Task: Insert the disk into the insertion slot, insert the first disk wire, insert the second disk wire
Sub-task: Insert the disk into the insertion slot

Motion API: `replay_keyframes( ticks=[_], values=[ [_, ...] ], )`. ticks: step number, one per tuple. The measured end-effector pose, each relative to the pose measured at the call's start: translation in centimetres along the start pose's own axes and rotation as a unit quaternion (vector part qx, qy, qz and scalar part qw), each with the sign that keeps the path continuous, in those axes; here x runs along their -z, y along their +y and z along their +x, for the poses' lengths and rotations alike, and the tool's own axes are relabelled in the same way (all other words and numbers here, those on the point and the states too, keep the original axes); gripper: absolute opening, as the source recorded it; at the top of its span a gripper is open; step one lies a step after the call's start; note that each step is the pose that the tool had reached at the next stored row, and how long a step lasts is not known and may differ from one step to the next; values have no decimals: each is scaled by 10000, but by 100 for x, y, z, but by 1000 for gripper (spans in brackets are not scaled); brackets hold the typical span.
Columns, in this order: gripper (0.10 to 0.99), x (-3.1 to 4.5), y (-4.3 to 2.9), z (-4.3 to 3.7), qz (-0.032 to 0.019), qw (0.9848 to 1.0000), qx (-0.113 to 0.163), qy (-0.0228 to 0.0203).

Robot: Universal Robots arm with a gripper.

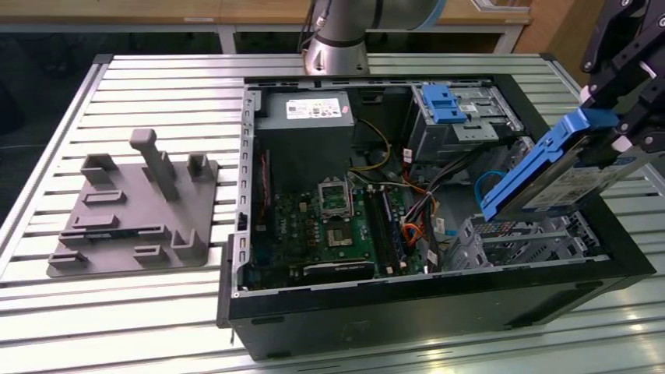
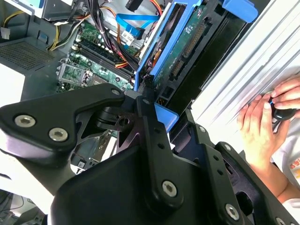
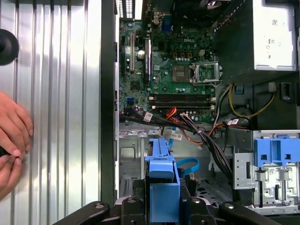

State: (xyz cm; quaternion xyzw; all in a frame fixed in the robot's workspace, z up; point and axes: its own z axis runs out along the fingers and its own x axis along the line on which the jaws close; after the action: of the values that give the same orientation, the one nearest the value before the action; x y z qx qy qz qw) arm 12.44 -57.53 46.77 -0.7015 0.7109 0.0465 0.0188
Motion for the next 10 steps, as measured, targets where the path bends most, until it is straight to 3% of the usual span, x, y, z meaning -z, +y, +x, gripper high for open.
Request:
replay_keyframes(
  ticks=[10],
  values=[
    [361, -46, -5, 9, 0, 10000, 0, -3]
  ],
)
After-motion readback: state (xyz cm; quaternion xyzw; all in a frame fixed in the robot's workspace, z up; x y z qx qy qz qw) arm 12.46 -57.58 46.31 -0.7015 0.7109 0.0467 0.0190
